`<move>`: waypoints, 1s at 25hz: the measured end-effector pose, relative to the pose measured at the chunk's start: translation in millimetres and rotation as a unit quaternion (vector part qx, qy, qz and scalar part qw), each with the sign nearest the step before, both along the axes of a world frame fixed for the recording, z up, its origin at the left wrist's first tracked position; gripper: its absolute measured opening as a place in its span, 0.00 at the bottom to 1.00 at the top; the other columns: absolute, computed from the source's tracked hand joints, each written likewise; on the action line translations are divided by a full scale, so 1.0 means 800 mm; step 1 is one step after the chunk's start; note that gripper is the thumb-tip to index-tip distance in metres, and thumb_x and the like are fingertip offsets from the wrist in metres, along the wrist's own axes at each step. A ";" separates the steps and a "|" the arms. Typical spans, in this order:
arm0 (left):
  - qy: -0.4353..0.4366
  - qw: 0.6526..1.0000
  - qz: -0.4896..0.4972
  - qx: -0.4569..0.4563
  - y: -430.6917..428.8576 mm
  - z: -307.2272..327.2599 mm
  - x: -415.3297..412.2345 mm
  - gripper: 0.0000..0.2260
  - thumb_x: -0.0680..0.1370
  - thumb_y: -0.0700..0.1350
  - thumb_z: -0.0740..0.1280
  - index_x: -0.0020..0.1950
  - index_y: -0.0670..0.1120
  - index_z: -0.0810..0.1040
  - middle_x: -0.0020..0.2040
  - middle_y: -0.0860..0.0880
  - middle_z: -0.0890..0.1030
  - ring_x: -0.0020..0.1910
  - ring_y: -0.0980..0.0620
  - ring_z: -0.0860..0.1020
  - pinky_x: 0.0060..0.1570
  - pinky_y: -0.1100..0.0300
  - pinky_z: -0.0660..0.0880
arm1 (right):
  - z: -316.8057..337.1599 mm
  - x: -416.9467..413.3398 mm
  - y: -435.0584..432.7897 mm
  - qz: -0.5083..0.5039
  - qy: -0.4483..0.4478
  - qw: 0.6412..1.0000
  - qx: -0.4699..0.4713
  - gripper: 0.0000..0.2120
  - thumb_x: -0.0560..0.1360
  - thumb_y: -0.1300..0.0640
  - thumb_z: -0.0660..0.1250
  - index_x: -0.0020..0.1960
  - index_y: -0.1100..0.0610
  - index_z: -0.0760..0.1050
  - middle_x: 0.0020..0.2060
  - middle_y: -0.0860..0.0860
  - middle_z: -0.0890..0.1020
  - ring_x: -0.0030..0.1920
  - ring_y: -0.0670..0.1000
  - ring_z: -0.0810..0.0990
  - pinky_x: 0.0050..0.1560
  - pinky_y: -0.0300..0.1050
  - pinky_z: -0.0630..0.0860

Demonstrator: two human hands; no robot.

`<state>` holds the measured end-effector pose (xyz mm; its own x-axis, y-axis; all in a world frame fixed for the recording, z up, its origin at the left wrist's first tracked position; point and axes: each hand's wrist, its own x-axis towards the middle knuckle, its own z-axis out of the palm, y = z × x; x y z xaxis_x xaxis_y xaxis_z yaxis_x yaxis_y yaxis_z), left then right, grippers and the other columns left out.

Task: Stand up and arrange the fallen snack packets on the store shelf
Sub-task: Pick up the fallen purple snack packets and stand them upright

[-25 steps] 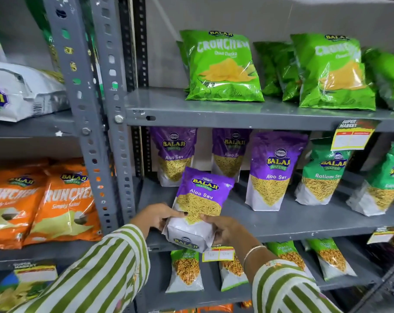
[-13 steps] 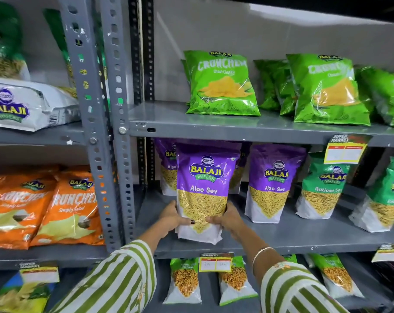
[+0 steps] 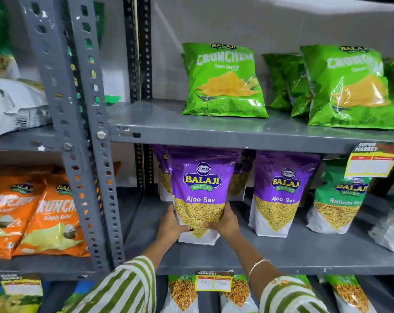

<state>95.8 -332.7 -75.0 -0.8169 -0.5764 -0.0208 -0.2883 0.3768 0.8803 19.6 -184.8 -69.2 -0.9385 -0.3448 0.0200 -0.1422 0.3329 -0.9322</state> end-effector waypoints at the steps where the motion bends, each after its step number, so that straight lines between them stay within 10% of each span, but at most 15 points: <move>1: 0.006 1.000 0.008 0.001 -0.001 -0.005 -0.004 0.31 0.63 0.36 0.77 0.63 0.39 0.67 0.62 0.39 0.77 0.61 0.42 0.75 0.53 0.54 0.73 | -0.004 -0.004 -0.003 0.002 0.006 1.000 0.005 0.38 0.59 0.70 0.77 0.65 0.63 0.63 0.59 0.60 0.78 0.57 0.55 0.76 0.52 0.43 0.72; 14: 0.013 0.999 0.009 0.051 -0.003 -0.044 -0.019 0.33 0.61 0.37 0.78 0.60 0.42 0.64 0.61 0.42 0.75 0.60 0.44 0.74 0.51 0.57 0.72 | -0.037 -0.020 -0.006 0.030 -0.032 0.999 0.023 0.39 0.59 0.64 0.79 0.63 0.62 0.62 0.62 0.59 0.75 0.64 0.58 0.72 0.63 0.54 0.71; 25: -0.022 0.996 0.038 0.072 -0.043 -0.042 0.025 0.26 0.65 0.36 0.76 0.58 0.42 0.69 0.62 0.40 0.78 0.60 0.43 0.76 0.54 0.56 0.72 | -0.058 0.020 -0.048 0.048 -0.079 0.995 0.020 0.37 0.63 0.64 0.77 0.68 0.62 0.63 0.63 0.58 0.75 0.65 0.58 0.72 0.57 0.42 0.68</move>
<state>115.9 -366.9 -108.7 -0.7671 -0.6254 -0.1431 -0.3508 0.2221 0.9097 35.7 -223.0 -115.3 -0.8916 -0.4300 -0.1420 -0.0268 0.3631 -0.9314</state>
